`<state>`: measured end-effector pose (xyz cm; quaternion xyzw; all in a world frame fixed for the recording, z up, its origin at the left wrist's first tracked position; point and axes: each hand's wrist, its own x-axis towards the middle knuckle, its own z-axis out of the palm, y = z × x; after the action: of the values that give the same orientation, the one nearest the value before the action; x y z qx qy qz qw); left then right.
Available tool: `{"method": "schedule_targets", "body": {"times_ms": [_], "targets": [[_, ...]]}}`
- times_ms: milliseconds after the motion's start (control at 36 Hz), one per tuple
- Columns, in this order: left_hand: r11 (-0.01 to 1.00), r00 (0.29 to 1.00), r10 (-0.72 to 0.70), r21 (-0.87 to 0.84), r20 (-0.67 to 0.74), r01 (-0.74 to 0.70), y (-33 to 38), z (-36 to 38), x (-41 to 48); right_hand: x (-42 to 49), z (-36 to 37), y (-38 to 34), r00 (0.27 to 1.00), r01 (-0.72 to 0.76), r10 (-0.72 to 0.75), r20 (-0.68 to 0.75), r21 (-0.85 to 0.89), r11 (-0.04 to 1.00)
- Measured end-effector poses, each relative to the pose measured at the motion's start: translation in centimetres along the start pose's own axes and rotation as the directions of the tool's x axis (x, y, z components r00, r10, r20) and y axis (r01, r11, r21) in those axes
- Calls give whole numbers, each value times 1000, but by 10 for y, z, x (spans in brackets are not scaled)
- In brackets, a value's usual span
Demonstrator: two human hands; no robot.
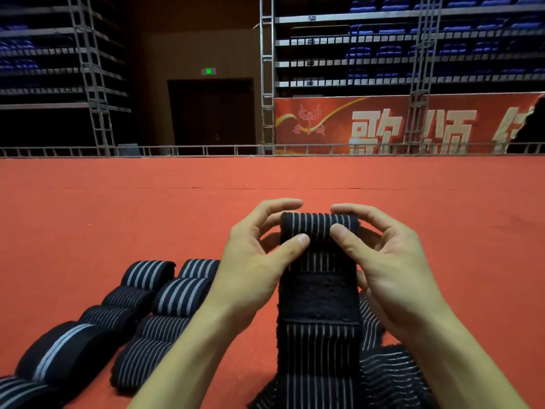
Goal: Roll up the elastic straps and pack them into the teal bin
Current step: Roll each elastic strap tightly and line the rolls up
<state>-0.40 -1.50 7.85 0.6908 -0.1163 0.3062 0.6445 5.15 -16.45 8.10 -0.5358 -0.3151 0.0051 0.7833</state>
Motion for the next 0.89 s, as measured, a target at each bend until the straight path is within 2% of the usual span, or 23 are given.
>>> {"method": "schedule_targets", "body": {"times_ms": [167,278,472,639,778,889], "targets": [[991,992,-130,-35,7,130,1,2,1,1,-1,3,998,65,-66,-8,-40,997],[998,997,-67,-7,-34,67,-1,0,3,1,0,5,999,47,-47,5,9,999],[998,996,45,-50,-73,-49,-1,-3,3,1,4,2,993,-112,108,39,147,983],[996,995,90,1,-43,-90,0,-2,1,2,4,5,997,-73,73,10,77,994],[996,998,-58,-67,-27,56,-2,-1,2,1,1,6,1000,-21,20,24,49,999],[994,995,-97,-56,-31,95,2,-1,2,1,0,5,999,-15,14,33,54,998]]}}
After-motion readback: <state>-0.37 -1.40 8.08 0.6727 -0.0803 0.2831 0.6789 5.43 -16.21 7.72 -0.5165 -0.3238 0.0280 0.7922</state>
